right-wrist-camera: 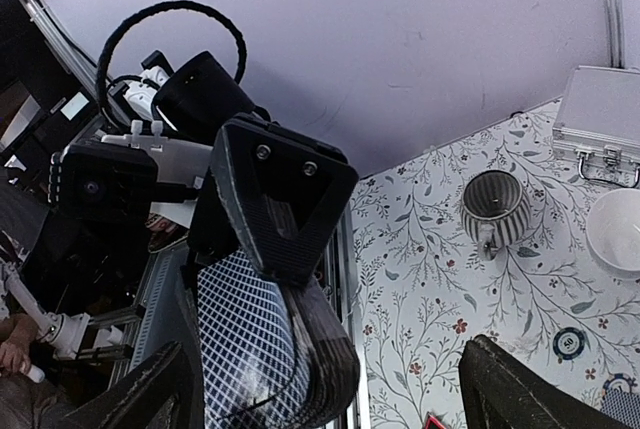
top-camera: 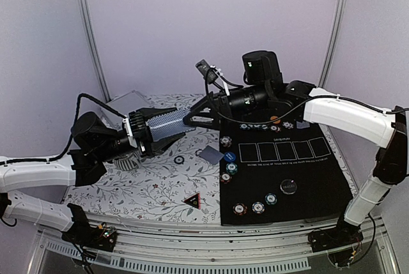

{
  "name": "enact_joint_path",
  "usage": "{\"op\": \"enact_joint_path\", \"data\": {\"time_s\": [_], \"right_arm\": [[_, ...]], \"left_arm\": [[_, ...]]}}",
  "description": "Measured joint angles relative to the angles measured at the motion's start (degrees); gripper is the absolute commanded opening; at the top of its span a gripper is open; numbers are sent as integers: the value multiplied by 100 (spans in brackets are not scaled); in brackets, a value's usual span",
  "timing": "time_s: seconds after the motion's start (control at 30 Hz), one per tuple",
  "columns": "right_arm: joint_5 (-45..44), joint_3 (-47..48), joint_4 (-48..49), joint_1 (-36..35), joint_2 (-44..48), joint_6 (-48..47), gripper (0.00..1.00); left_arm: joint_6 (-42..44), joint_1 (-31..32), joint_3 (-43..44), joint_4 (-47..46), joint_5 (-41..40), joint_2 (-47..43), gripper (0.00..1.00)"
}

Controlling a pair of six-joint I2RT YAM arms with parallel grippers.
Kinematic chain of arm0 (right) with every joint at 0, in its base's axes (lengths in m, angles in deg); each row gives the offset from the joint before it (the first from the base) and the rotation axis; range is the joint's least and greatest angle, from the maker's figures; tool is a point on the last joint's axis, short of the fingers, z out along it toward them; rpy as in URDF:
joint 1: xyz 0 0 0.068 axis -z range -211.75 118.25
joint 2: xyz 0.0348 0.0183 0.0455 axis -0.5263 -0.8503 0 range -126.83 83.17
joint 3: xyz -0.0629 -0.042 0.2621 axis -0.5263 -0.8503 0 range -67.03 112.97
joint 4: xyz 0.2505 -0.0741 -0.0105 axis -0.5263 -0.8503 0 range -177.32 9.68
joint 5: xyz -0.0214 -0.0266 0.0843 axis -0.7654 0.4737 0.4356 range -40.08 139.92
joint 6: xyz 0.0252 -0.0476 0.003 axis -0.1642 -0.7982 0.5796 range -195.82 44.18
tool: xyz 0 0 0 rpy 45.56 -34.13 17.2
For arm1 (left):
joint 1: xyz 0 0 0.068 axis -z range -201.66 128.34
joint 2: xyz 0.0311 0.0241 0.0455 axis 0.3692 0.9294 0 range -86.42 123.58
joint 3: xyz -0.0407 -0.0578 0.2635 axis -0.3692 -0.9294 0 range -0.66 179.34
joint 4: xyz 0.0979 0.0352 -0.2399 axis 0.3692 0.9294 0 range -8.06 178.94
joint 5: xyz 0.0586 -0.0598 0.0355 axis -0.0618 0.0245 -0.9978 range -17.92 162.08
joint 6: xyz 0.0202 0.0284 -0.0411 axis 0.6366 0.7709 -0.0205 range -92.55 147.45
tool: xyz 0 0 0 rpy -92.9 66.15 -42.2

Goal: Distribute texas hold em gaming equipment
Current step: Pick up the poker card from the face-down deck piles.

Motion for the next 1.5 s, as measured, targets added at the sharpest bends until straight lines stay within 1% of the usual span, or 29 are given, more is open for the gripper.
{"op": "enact_joint_path", "data": {"time_s": [0.17,0.47,0.8,1.13,1.23,1.3,1.4,1.5], "right_arm": [[-15,258,-28,-177,-212,55,94],[-549,479,-136,-205,-577,254,93],[-1082,614,-708,-199,-522,-26,94],[-1366,627,-1176,-87,-330,-262,93],[-1386,658,-1276,-85,-302,-337,89],[-1381,695,-1335,-79,-295,-387,84],[-1307,743,-1405,-68,-282,-450,73],[-1145,804,-1473,-61,-280,-490,57]], "left_arm": [[2,0,0,2,0,2,56],[28,2,-2,79,-2,9,56],[66,2,-35,164,-39,15,56],[68,2,-90,170,-85,15,56],[68,2,-90,168,-85,13,56],[68,2,-87,166,-87,15,56],[70,2,-90,151,-87,15,56],[70,2,-87,131,-87,13,56]]}}
